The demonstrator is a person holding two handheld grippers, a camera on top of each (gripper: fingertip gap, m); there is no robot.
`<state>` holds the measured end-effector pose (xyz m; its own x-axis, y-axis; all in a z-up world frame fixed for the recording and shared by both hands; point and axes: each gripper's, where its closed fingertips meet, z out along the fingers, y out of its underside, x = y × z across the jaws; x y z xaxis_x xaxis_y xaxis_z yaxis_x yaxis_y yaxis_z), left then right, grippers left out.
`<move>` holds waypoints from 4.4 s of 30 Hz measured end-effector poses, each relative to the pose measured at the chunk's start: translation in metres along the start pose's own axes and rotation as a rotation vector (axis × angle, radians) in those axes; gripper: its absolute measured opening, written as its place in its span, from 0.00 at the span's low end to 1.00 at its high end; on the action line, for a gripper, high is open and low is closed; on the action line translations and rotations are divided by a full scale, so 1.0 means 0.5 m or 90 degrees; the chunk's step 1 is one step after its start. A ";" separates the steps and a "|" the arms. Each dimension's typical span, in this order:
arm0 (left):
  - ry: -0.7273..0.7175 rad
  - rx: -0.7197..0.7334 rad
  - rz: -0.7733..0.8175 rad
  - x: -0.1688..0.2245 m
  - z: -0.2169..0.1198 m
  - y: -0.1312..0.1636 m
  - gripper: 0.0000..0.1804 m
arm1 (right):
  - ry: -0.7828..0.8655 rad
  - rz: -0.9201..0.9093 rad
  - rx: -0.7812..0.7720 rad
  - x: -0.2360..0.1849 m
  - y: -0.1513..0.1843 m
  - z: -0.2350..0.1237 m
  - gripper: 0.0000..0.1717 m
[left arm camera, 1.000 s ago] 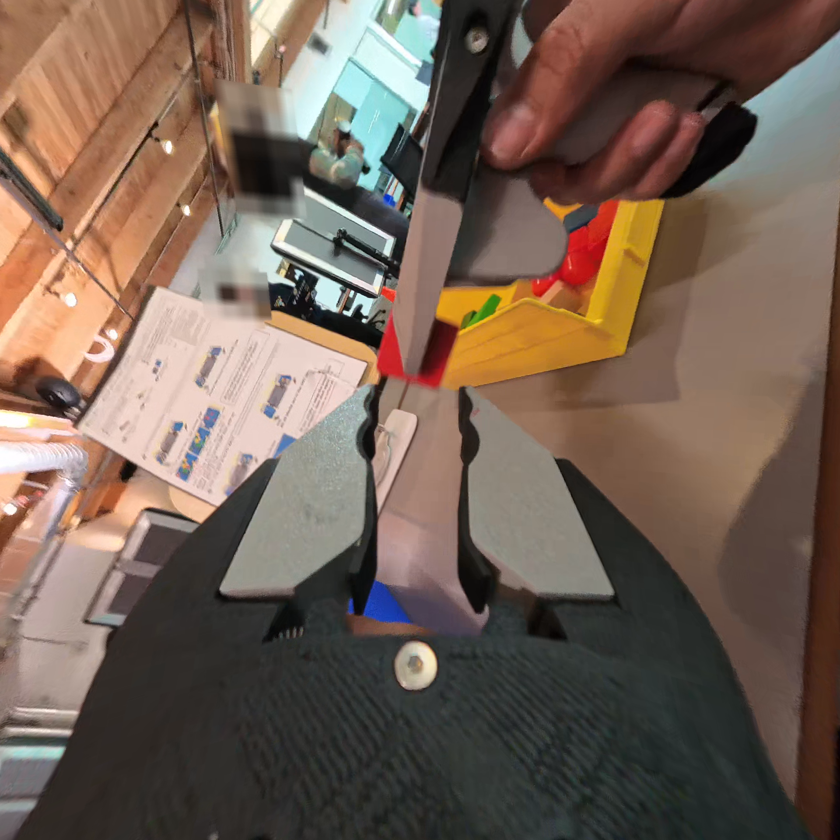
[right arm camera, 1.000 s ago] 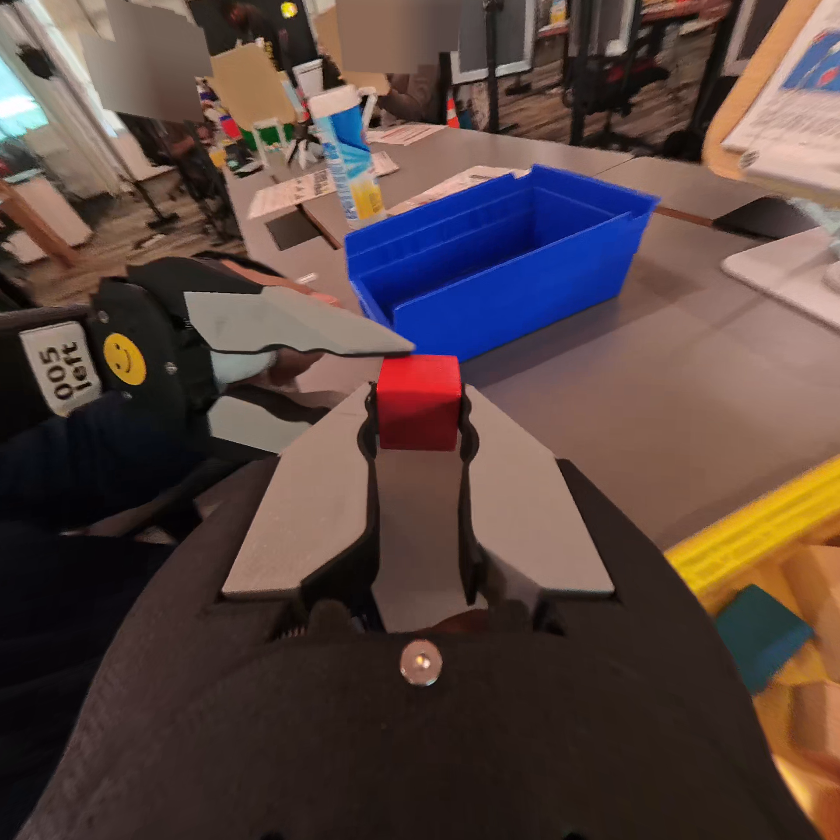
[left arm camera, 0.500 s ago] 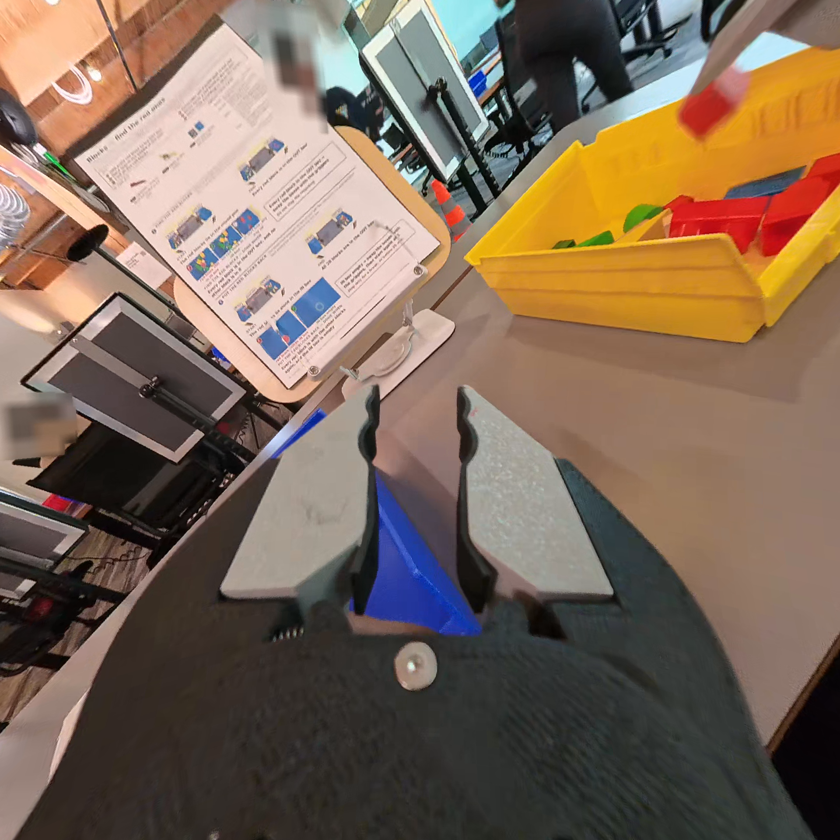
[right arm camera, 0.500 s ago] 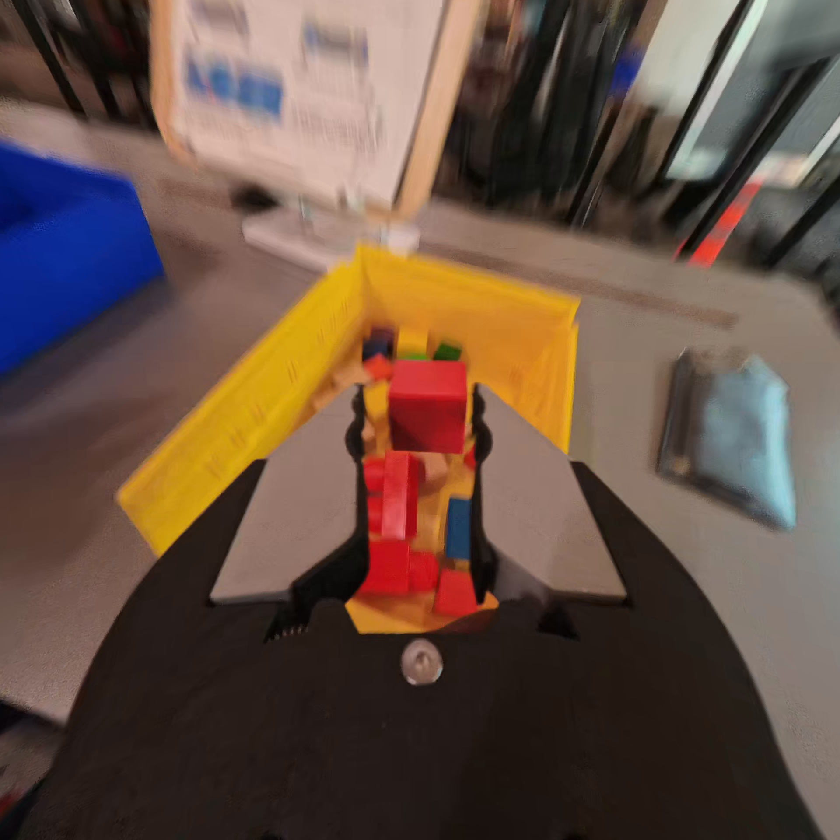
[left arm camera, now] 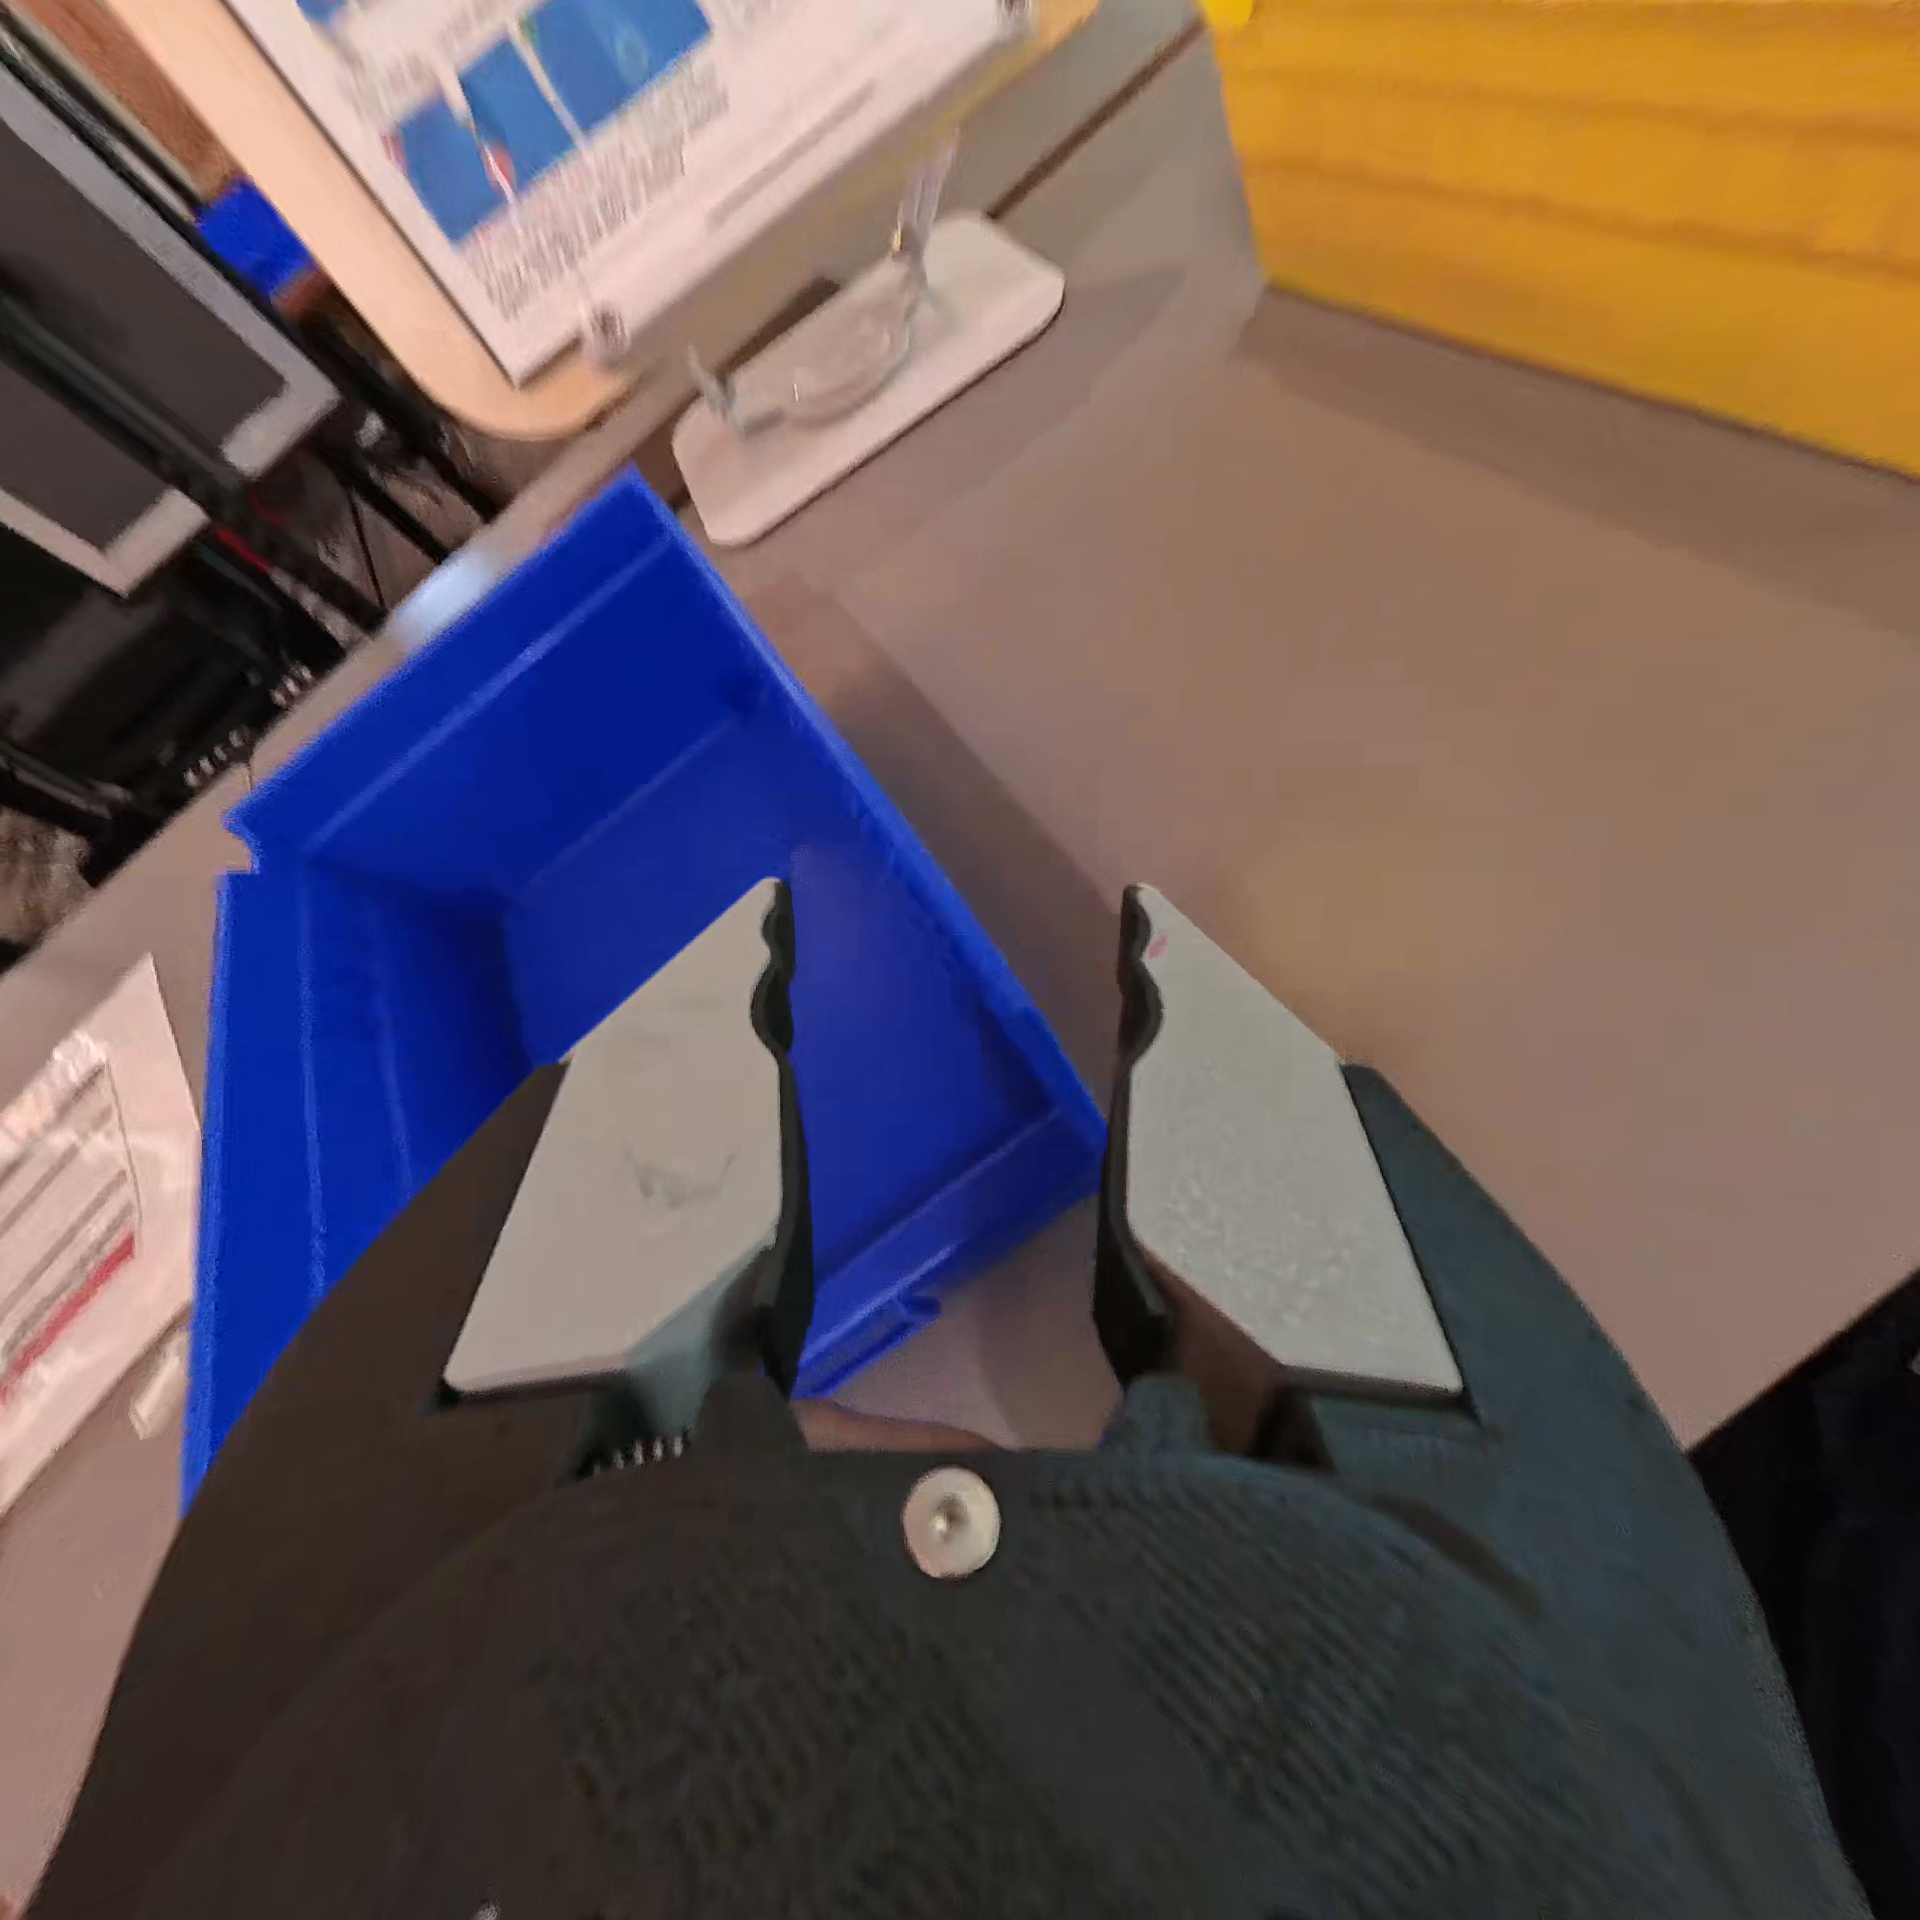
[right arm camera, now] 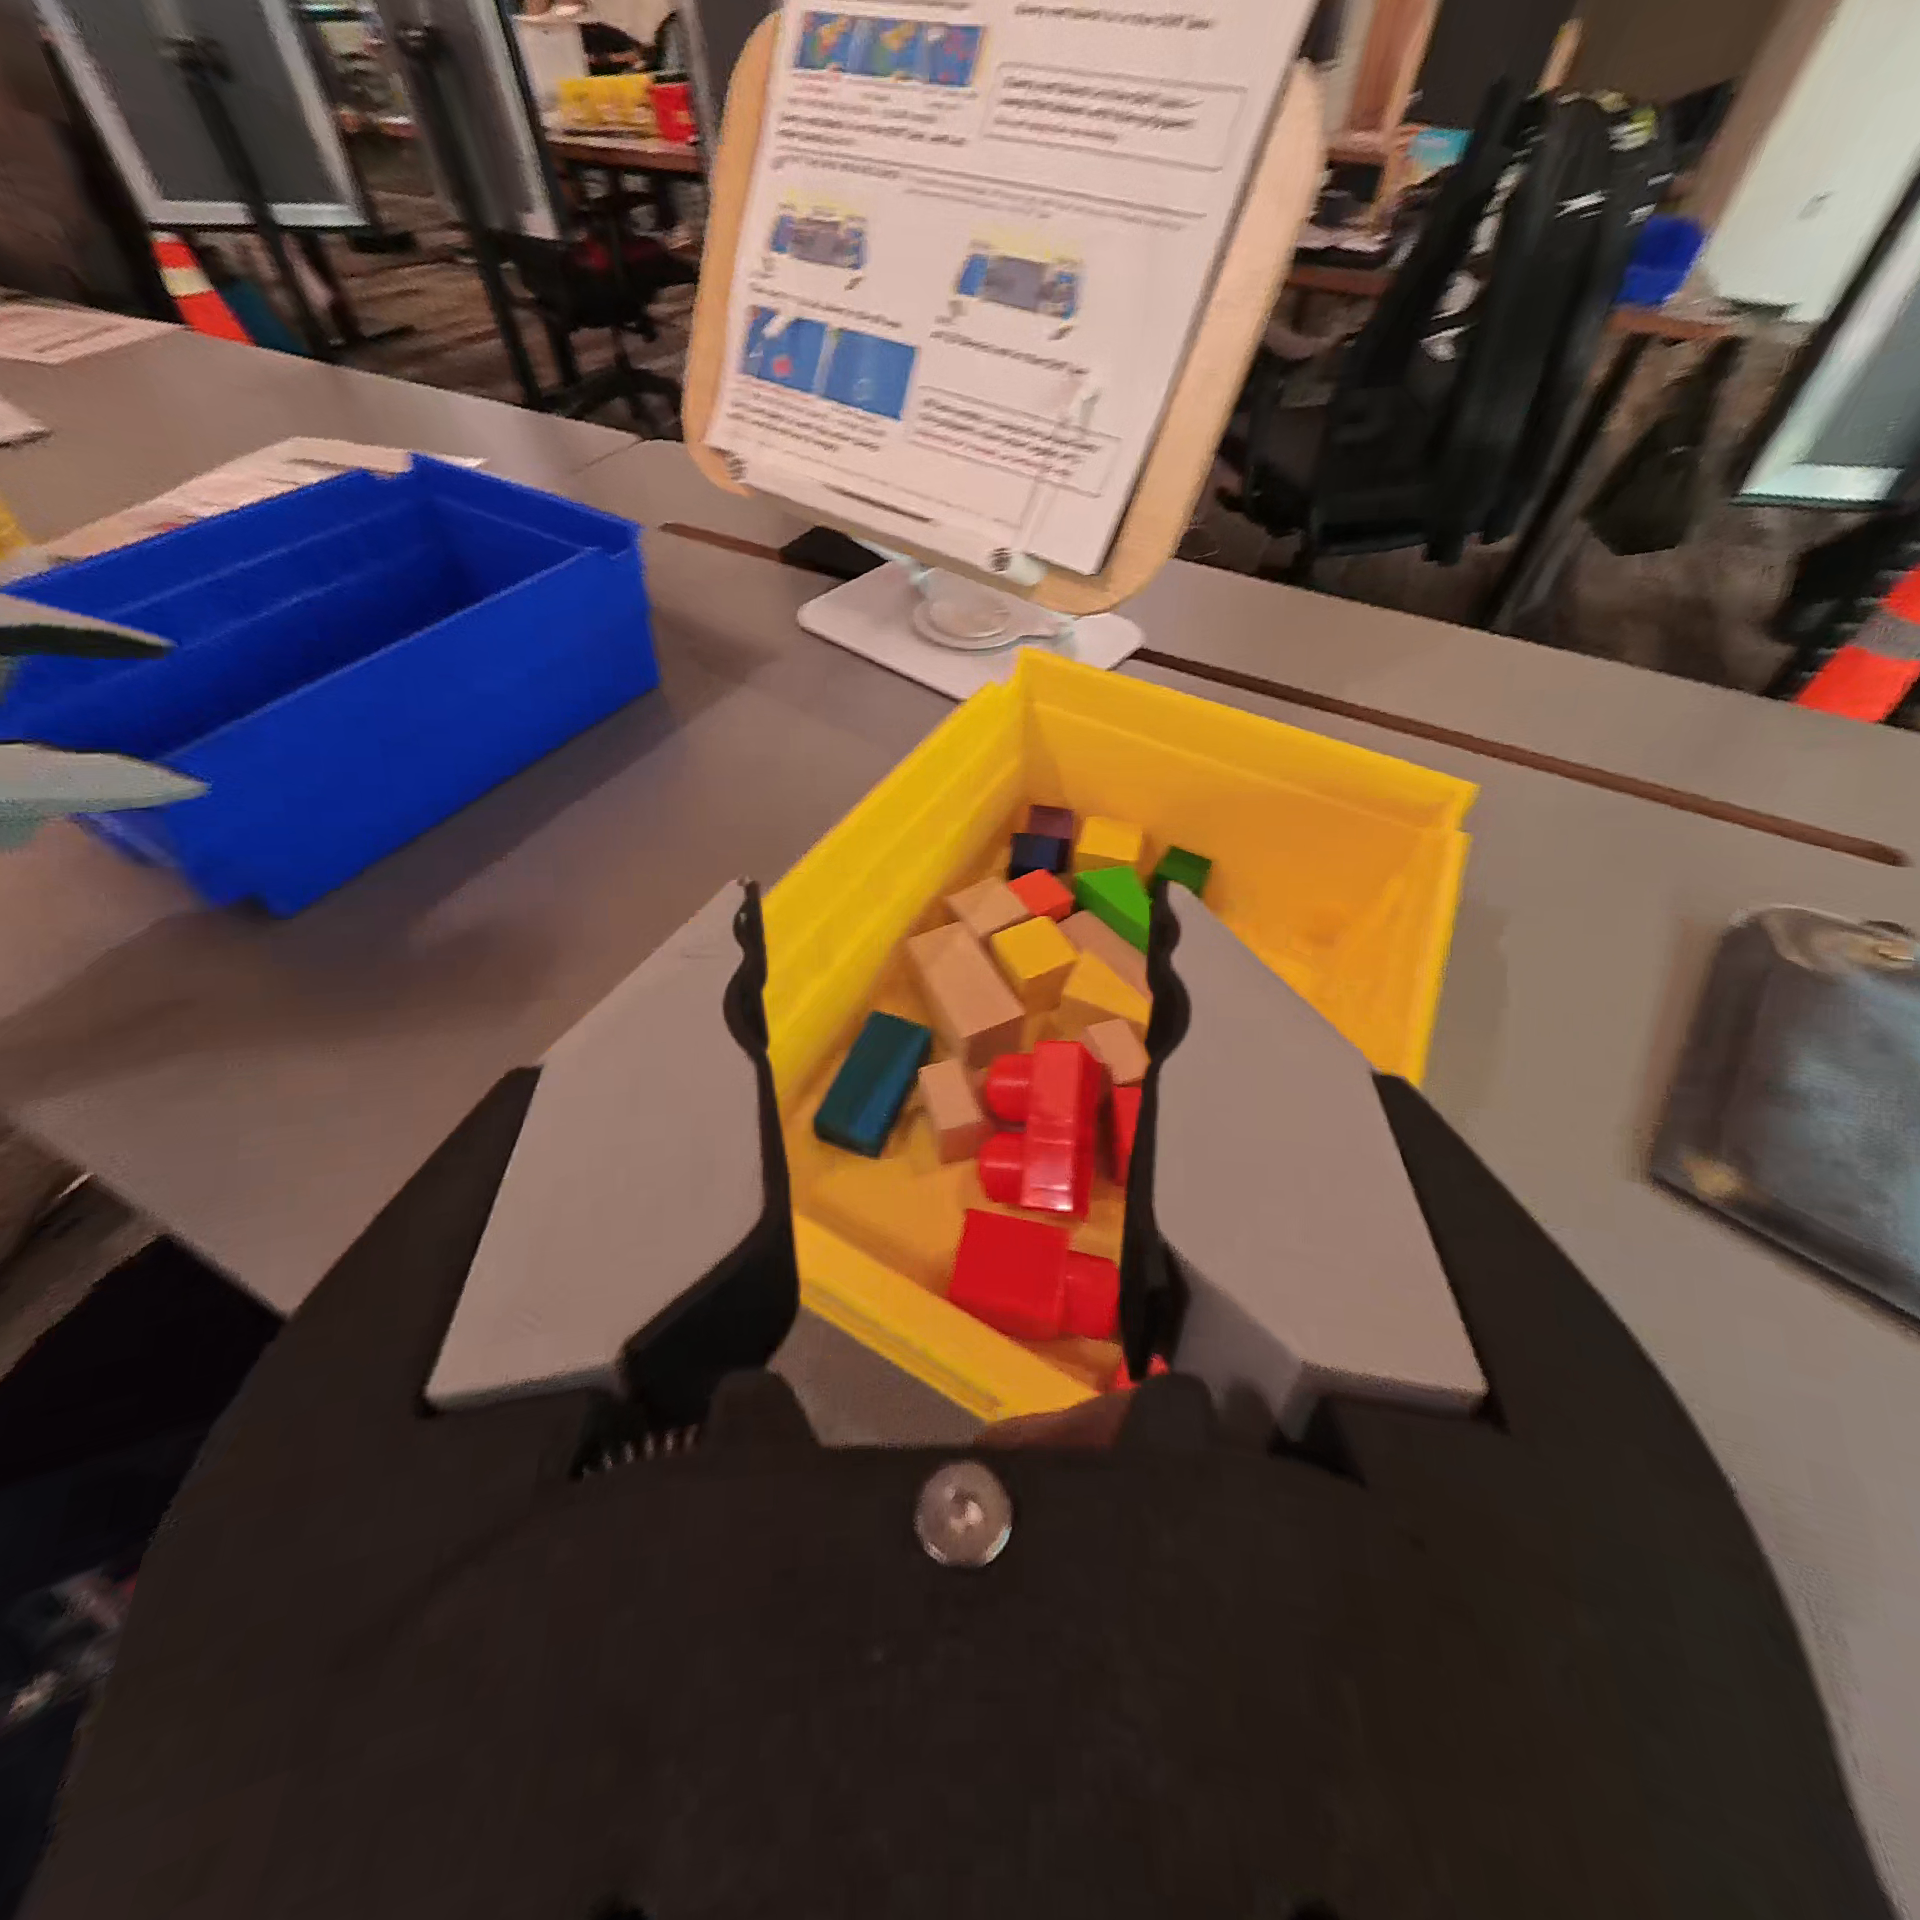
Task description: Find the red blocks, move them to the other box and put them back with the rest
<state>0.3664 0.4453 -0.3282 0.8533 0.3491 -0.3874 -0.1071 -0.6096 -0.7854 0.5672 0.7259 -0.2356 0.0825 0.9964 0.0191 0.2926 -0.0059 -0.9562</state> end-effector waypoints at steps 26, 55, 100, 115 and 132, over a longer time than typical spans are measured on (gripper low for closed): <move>-0.225 0.086 -0.095 -0.247 -0.100 0.021 0.03 | -0.072 -0.158 -0.331 -0.217 0.244 0.218 0.23; -0.208 0.283 0.003 -0.140 -0.254 -0.151 0.03 | -0.350 -0.075 -0.032 -0.563 -0.023 0.192 0.29; 0.111 0.043 -0.016 0.060 -0.044 -0.041 0.31 | -0.002 -0.317 -0.388 -0.181 0.253 0.105 0.42; 0.200 -0.064 0.033 0.189 0.063 0.003 0.33 | -0.021 -0.136 -0.246 -0.088 0.162 0.033 0.29; -0.001 -0.123 0.113 0.107 0.106 0.059 0.15 | -0.016 -0.224 -0.349 -0.148 0.274 0.167 0.20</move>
<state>0.3819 0.4837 -0.3974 0.8290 0.2258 -0.5116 -0.1551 -0.7861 -0.5984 0.5218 0.6583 -0.3922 -0.1281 0.9483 0.2905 0.7426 0.2859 -0.6057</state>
